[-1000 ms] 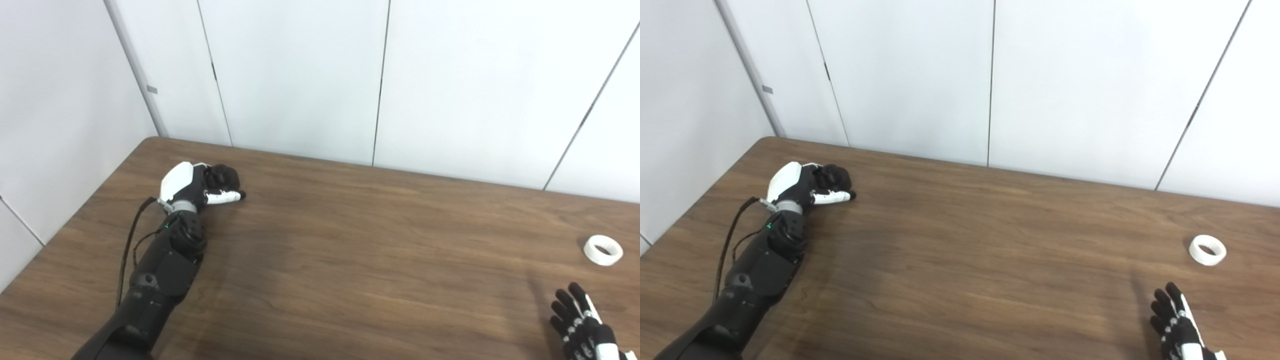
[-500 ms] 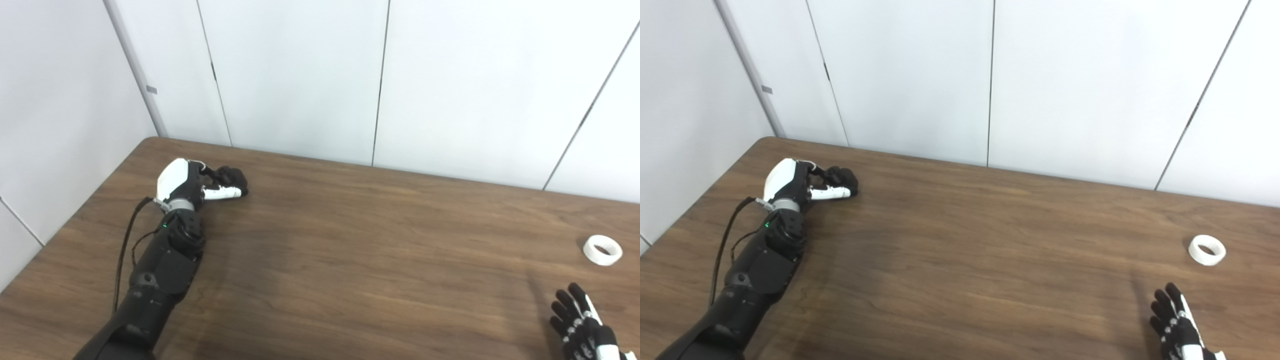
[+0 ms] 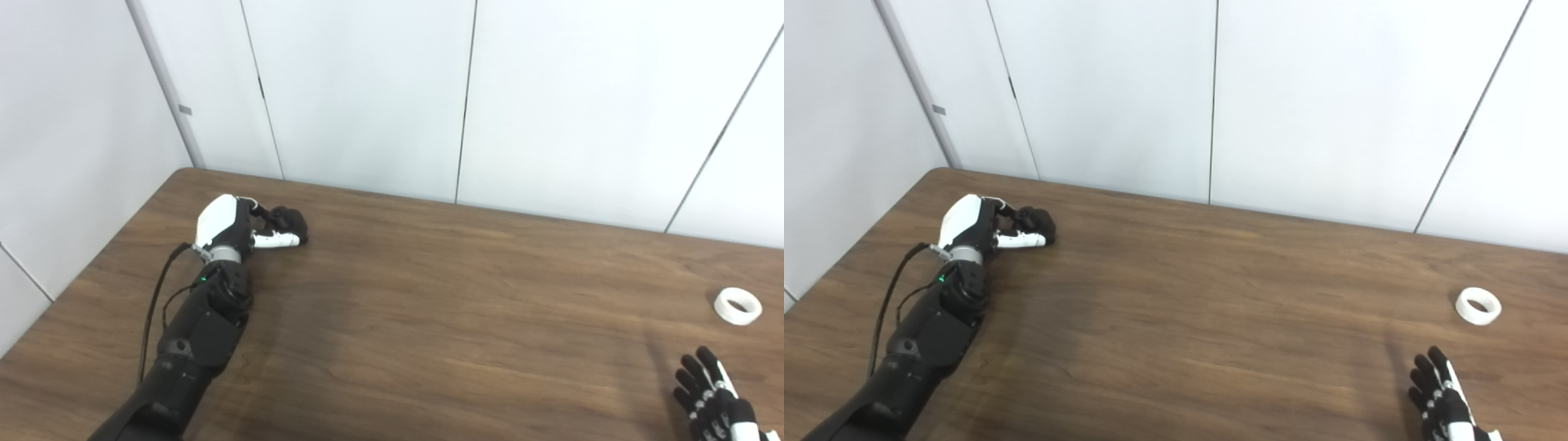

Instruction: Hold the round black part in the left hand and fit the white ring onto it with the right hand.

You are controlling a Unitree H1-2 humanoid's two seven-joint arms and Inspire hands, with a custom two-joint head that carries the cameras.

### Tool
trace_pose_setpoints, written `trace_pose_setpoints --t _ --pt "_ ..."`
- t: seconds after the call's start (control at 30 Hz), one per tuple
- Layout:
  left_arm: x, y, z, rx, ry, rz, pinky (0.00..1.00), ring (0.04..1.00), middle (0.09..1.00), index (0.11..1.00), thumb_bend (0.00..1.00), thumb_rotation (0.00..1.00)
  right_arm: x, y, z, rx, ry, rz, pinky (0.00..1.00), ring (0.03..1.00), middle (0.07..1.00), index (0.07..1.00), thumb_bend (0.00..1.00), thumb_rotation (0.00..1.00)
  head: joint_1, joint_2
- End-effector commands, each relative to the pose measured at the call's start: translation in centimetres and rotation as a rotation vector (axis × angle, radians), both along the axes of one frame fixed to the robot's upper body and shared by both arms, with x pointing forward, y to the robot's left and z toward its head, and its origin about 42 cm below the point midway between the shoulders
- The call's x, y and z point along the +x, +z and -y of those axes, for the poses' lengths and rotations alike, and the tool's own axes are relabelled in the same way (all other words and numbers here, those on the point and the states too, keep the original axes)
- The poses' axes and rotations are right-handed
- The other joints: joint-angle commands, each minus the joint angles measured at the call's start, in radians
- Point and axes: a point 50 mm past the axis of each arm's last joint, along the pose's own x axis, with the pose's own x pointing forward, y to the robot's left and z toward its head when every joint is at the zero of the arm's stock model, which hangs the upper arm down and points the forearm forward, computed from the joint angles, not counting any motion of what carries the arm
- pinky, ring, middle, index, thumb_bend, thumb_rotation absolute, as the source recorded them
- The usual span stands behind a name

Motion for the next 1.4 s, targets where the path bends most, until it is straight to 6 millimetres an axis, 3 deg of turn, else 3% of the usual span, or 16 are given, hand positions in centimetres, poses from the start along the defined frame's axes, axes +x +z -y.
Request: trace_pose_setpoints --t 0.0,0.27,0.6,0.87,1.03,1.37 --pt "0.6 3.2 -0.2 0.064 -0.029 0.111 0.79 0.823 0.74 0.485 0.52 0.04 -0.3 -0.1 0.2 -0.013 -0.004 -0.003 0.97 0.961 0.964 0.976 0.62 1.0 -0.006 0.002" --pt "-1.0 4.4 2.6 0.075 -0.12 0.172 0.71 0.82 0.748 0.485 0.52 0.04 -0.3 0.0 -0.4 -0.015 -0.004 0.001 0.96 0.971 0.968 0.969 0.66 1.0 -0.021 0.005" --pt "-4.0 6.6 8.4 0.069 -0.281 0.203 0.76 0.853 0.758 0.486 0.52 0.04 -0.3 0.1 -0.9 -0.024 -0.006 0.003 0.95 0.957 0.959 0.964 0.69 1.0 -0.052 0.019" --pt "-7.2 7.1 12.4 0.033 -0.431 0.192 0.77 0.849 0.759 0.485 0.52 0.04 -0.3 0.6 -1.9 -0.013 -0.006 0.012 0.96 0.957 0.956 0.96 0.67 0.99 -0.092 0.034" --pt "-9.2 6.7 14.8 0.038 -0.506 0.162 0.77 0.84 0.753 0.485 0.52 0.04 -0.1 1.1 -2.6 -0.008 -0.012 0.015 0.95 0.952 0.955 0.957 0.68 0.98 -0.124 0.045" --pt "-12.9 3.8 19.3 0.057 -0.644 0.152 0.78 0.833 0.745 0.484 0.52 0.05 0.2 2.3 -4.1 0.001 -0.008 0.029 0.96 0.954 0.964 0.974 0.64 1.0 -0.178 0.068"
